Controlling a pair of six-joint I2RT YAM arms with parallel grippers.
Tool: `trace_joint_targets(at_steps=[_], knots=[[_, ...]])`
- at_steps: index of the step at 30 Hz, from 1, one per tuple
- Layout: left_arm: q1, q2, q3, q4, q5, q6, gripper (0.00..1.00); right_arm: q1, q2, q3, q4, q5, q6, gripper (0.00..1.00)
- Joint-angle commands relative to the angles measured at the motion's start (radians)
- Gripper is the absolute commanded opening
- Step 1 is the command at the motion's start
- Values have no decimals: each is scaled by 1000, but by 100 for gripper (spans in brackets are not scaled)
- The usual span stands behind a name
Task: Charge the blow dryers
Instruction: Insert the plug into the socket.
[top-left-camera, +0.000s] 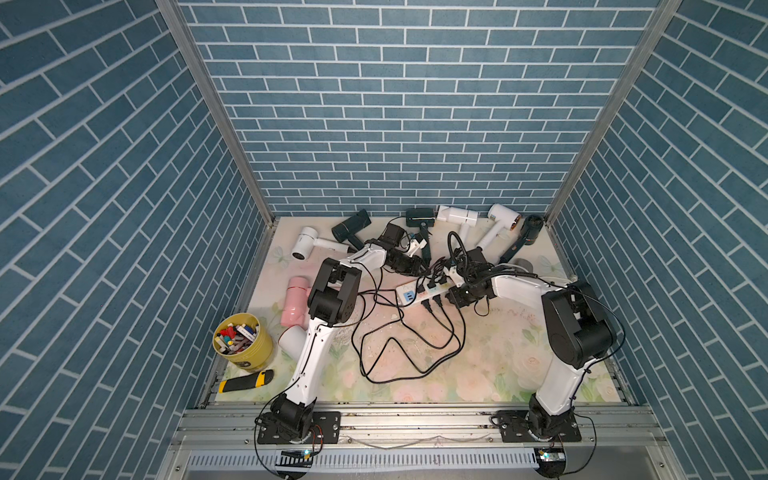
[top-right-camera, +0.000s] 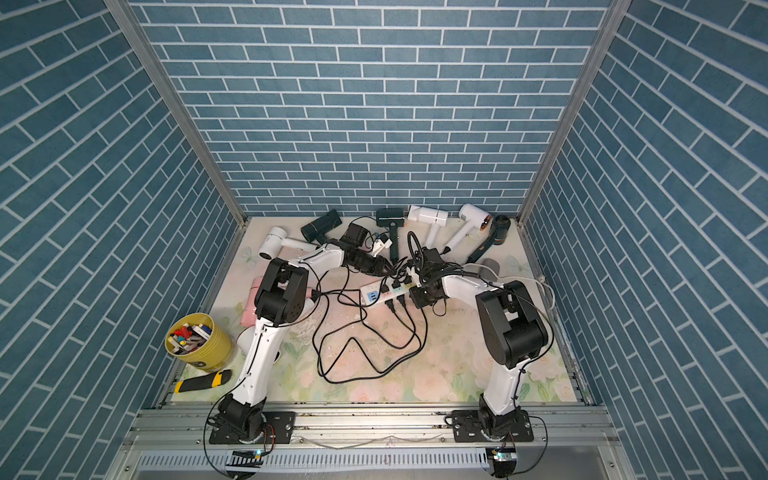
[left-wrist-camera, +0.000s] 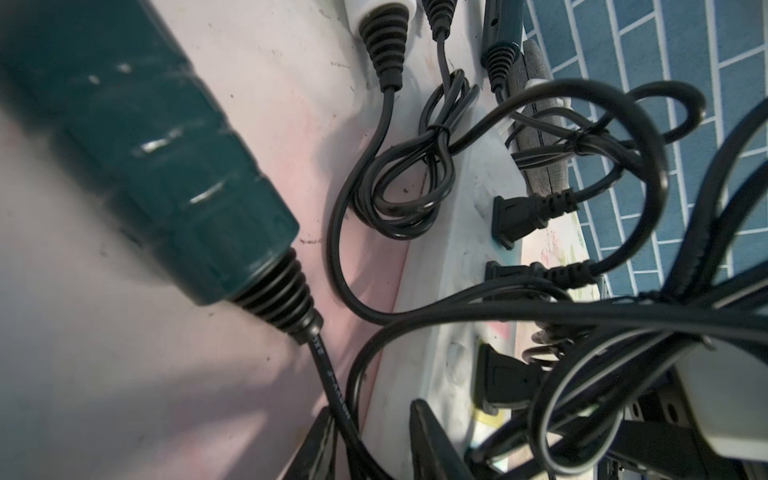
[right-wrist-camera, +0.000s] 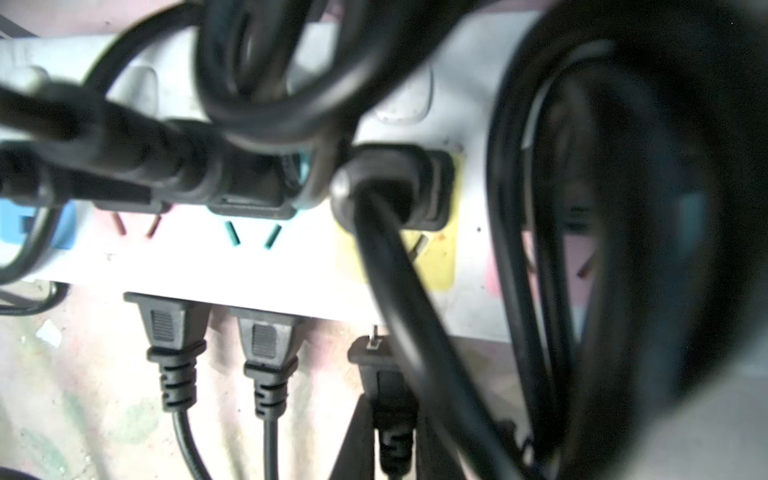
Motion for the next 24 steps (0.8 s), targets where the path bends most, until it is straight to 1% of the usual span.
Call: trace_joint_targets(at_steps=[1, 6, 10, 13, 18, 21, 24], knots=[[-73, 94, -43, -307, 97, 22, 35, -29, -1, 56, 297, 38, -29, 0], [-76, 118, -9, -323, 97, 32, 35, -30, 0, 72, 310, 7, -61, 0], [-82, 146, 48, -369, 95, 54, 35, -30, -1, 114, 268, -33, -136, 0], [-93, 168, 88, -393, 96, 63, 35, -29, 23, 157, 238, -70, -164, 0], [-108, 203, 137, -424, 101, 75, 35, -27, 80, 153, 309, -27, -142, 0], [-110, 212, 135, -422, 109, 77, 35, -27, 127, 167, 301, 11, -138, 0], [-112, 220, 149, -433, 113, 87, 35, -27, 107, 151, 335, 28, -148, 0]])
